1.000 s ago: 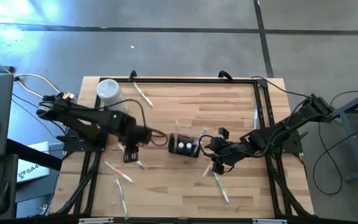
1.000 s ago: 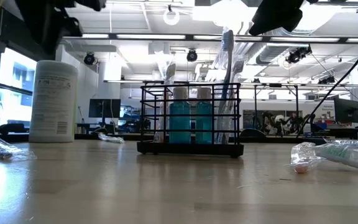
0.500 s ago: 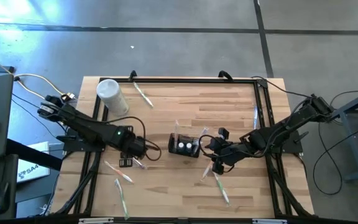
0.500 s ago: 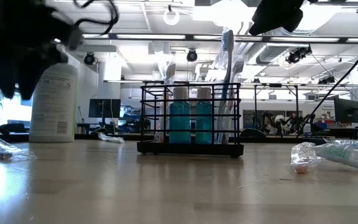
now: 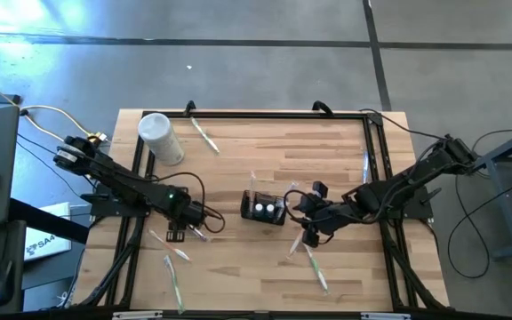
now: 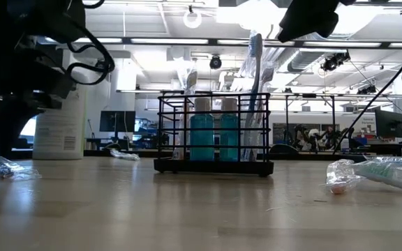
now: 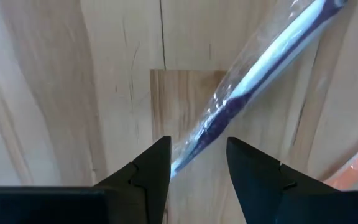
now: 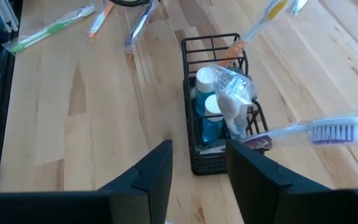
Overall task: Pick & Place toothbrushing station
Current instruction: Put the purple toothbrush into the toothbrush organizer
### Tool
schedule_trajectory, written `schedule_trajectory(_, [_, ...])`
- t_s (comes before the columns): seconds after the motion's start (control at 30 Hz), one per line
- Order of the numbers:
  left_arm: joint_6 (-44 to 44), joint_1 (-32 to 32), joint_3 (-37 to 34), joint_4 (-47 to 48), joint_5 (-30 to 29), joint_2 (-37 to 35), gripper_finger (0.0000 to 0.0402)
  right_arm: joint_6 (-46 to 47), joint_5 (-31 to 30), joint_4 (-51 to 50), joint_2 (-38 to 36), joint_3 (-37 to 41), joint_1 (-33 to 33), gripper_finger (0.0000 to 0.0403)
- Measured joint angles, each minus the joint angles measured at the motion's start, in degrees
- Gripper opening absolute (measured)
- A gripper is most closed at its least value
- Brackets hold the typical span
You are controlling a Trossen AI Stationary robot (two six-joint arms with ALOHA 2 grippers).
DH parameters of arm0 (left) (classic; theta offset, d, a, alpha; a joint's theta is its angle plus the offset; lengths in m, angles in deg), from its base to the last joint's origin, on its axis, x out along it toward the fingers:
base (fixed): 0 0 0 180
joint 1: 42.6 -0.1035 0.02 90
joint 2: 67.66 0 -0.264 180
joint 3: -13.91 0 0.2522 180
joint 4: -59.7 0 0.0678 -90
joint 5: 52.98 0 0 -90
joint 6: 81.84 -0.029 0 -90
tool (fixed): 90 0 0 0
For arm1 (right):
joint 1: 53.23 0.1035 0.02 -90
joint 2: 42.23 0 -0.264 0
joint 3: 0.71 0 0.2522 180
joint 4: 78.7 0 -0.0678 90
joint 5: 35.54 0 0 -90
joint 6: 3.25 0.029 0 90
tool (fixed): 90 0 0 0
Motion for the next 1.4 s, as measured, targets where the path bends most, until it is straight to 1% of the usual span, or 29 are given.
schedule_trajectory(0.1, [-0.19,0.00,-1.76,-2.64,-0.04,0.00,0.0152,0.00,-0.13,0.30,0.00,0.00,-0.05,0.0140])
schedule_trajectory(0.27, [-0.94,0.00,-7.40,-11.79,0.35,-0.35,0.0152,0.00,-0.13,0.32,0.00,0.00,0.00,0.0140])
schedule_trajectory(0.37, [0.34,0.02,-8.90,-12.38,0.51,-0.28,0.0145,0.00,-0.05,0.32,0.00,0.00,0.00,0.0140])
schedule_trajectory(0.47, [0.86,0.00,-8.99,-11.69,0.56,-0.23,0.0113,0.00,-0.01,0.32,0.00,0.00,0.02,0.0140])
schedule_trajectory(0.53, [0.85,0.00,-9.01,-11.47,0.30,-0.20,0.0079,0.00,0.02,0.32,0.00,0.00,0.02,0.0140])
schedule_trajectory(0.6, [0.35,-0.02,-8.84,-11.23,0.16,-0.17,0.0036,0.00,0.05,0.32,0.00,0.00,0.03,0.0140])
schedule_trajectory(0.63, [-0.04,0.00,-8.60,-11.10,0.16,-0.13,0.0024,0.01,0.09,0.32,0.00,0.00,0.04,0.0140])
schedule_trajectory(0.77, [-0.17,-0.02,-6.64,-10.05,0.77,-0.03,0.0025,0.02,1.18,0.40,0.00,0.00,0.04,0.0140])
schedule_trajectory(0.9, [-1.77,0.08,-1.27,-3.77,1.88,0.30,0.0025,-0.05,3.83,2.07,0.00,0.00,0.04,0.0140])
schedule_trajectory(0.97, [-3.23,1.07,2.78,-0.43,0.33,0.13,0.0025,-0.26,6.23,3.31,0.00,0.00,0.04,0.0140])
schedule_trajectory(1.07, [-4.71,4.05,9.42,8.13,-5.94,0.05,0.0024,-0.56,9.85,5.11,0.00,0.00,0.14,0.0140])
schedule_trajectory(1.23, [-5.08,12.19,21.86,18.25,-15.56,-0.02,0.0024,-0.26,14.62,8.29,0.00,0.00,0.69,0.0140])
schedule_trajectory(1.3, [-6.12,16.19,26.52,18.96,-19.86,-0.02,0.0024,-0.55,15.59,9.90,0.00,0.00,1.17,0.0140])
schedule_trajectory(1.33, [-7.99,18.12,28.35,18.35,-21.59,-0.02,0.0024,-0.85,15.79,10.82,0.00,0.00,1.36,0.0140])
schedule_trajectory(1.4, [-15.27,21.68,30.83,15.37,-26.03,0.00,0.0024,-1.83,16.06,12.47,0.00,0.00,1.46,0.0140])
